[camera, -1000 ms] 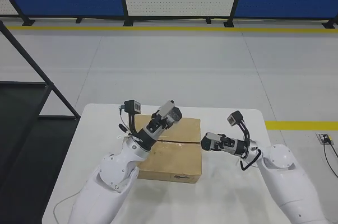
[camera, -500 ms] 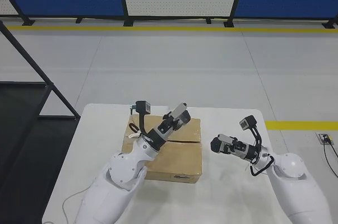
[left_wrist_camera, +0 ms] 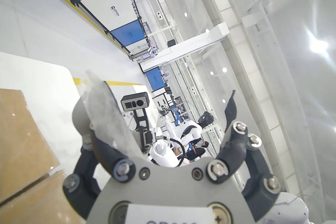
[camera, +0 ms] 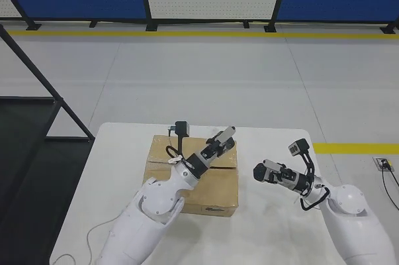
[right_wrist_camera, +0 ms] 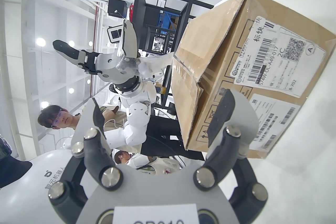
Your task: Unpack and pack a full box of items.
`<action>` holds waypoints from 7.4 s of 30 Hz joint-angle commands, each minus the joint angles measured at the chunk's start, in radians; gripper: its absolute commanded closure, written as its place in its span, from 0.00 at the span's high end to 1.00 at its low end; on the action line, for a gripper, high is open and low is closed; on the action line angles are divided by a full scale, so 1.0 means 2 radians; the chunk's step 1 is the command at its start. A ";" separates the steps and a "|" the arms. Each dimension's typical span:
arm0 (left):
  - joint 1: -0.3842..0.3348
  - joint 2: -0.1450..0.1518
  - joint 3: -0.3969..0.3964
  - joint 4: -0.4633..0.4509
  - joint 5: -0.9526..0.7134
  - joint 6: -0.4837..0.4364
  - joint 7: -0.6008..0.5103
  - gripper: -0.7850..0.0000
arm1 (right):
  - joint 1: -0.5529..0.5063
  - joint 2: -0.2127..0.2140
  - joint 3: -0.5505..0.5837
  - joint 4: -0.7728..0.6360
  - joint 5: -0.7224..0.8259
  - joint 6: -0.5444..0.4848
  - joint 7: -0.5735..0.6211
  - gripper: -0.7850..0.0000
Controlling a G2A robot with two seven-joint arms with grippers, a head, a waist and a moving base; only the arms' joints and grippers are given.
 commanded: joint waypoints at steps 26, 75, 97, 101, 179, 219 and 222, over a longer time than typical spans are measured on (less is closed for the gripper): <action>-0.011 -0.033 0.042 0.039 0.052 -0.011 0.013 1.00 | -0.029 0.010 0.014 -0.009 0.015 -0.013 -0.007 1.00; 0.290 0.065 -0.436 -0.111 -0.226 -0.049 -0.414 1.00 | -0.035 0.036 0.014 -0.143 -0.025 0.034 0.029 1.00; 0.311 0.071 -0.450 -0.123 -0.257 -0.058 -0.369 1.00 | 0.078 0.010 -0.140 -0.098 -0.167 0.153 -0.082 0.00; 0.312 0.073 -0.454 -0.119 -0.263 -0.059 -0.372 1.00 | 0.095 0.005 -0.154 -0.077 -0.179 0.172 -0.098 0.00; 0.383 0.095 -0.495 -0.079 -0.355 -0.088 -0.423 1.00 | 0.274 -0.185 -0.401 0.113 -0.145 0.248 -0.255 0.00; 0.381 0.099 -0.479 -0.086 -0.336 -0.076 -0.425 1.00 | 0.295 -0.225 -0.350 0.184 -0.159 0.258 -0.169 0.00; 0.376 0.099 -0.472 -0.087 -0.329 -0.074 -0.424 1.00 | 0.280 -0.211 -0.331 0.157 -0.179 0.272 -0.163 0.00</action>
